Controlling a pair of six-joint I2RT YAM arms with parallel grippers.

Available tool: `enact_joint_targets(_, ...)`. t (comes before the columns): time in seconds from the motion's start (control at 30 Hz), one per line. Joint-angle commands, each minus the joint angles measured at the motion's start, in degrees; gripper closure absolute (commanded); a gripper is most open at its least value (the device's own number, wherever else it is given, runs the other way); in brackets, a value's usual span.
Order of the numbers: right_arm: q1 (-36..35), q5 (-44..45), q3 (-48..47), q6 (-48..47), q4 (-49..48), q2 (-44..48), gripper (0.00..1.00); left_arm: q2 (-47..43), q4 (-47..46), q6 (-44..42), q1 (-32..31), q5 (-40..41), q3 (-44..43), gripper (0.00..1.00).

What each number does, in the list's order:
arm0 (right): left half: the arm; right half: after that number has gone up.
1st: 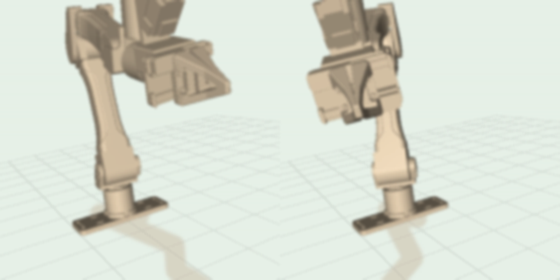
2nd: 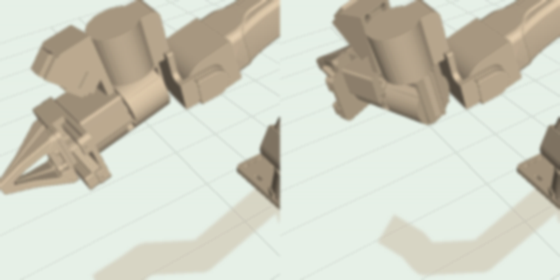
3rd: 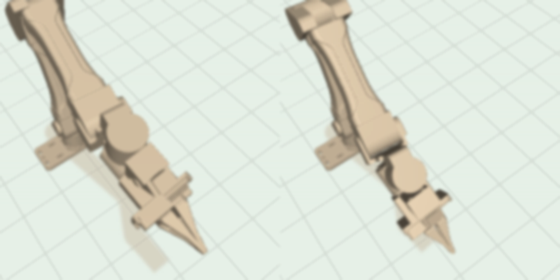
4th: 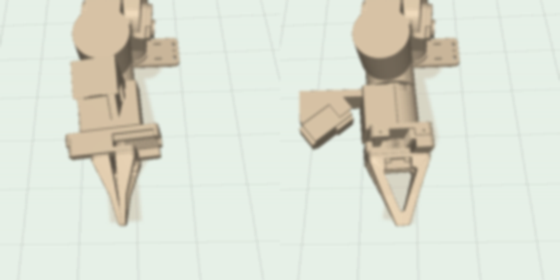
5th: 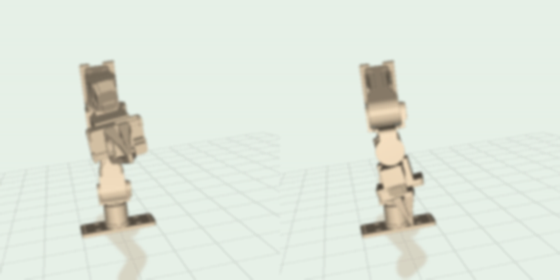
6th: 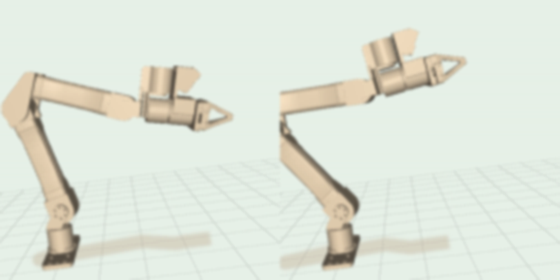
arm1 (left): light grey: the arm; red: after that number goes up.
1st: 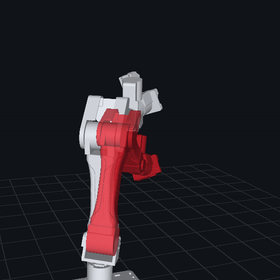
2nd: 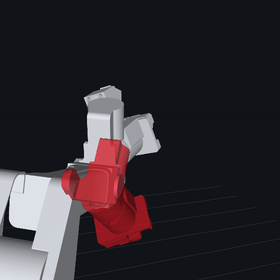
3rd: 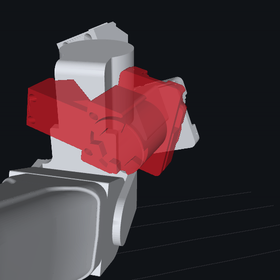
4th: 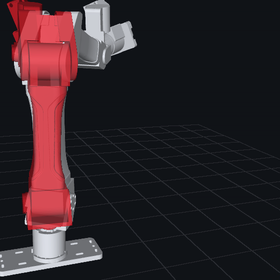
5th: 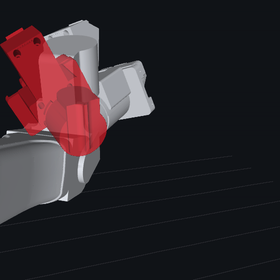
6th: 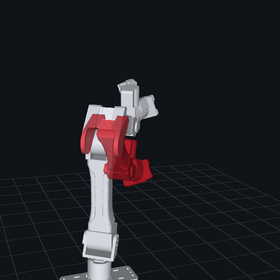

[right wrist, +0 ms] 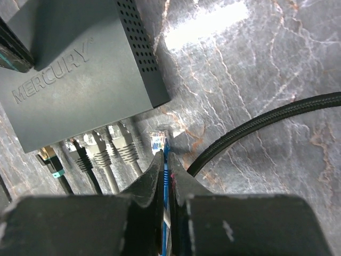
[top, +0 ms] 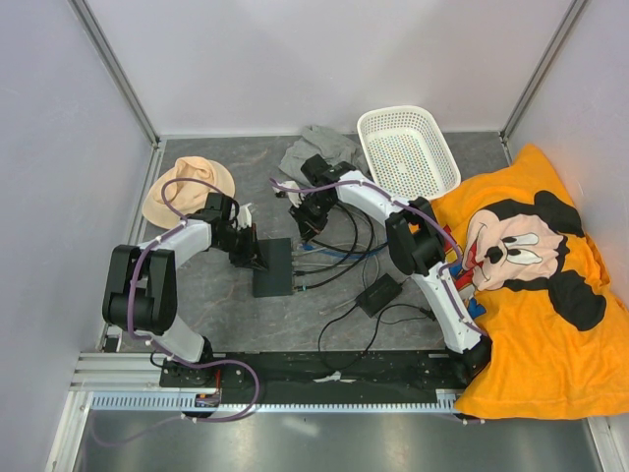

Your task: Pull the plug from the switch port

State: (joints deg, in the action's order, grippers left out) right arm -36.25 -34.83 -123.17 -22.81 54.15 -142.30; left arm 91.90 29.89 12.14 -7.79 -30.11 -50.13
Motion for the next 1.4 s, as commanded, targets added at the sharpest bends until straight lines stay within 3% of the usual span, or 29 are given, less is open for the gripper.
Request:
enact_joint_targets(0.0,1.27,13.82,-0.04,-4.97,1.84,-2.54,1.0,2.06,-0.8,-1.07,-0.03,6.47,0.91,0.99)
enact_joint_targets(0.43,1.27,31.55,0.56,-0.22,-9.14,0.09,1.0,1.0,-1.24,-1.33,-0.03,6.11,1.26,0.98)
enact_joint_targets(0.6,1.36,34.04,0.66,2.41,-10.73,0.36,1.0,0.48,-1.5,-1.33,-0.03,6.03,1.52,0.98)
enact_joint_targets(0.87,1.36,21.5,1.18,6.28,-10.56,5.27,1.0,-0.4,-1.76,-1.51,-0.03,5.68,1.79,0.99)
enact_joint_targets(1.07,1.09,15.68,6.62,8.39,-12.66,12.21,1.0,-0.84,-1.94,-1.51,-0.03,5.59,1.96,0.98)
enact_joint_targets(1.17,1.09,9.8,9.87,9.53,-12.84,13.8,0.83,-1.02,-2.03,-2.2,-0.03,5.06,1.62,0.98)
enact_joint_targets(1.2,1.09,5.6,10.41,9.54,-12.41,13.98,0.7,-1.37,-2.03,-2.47,-0.03,5.06,1.27,0.98)
enact_joint_targets(1.37,-0.13,1.43,13.74,9.98,-11.79,13.28,0.66,-4.97,-1.16,-2.82,-0.03,3.91,-3.3,0.98)
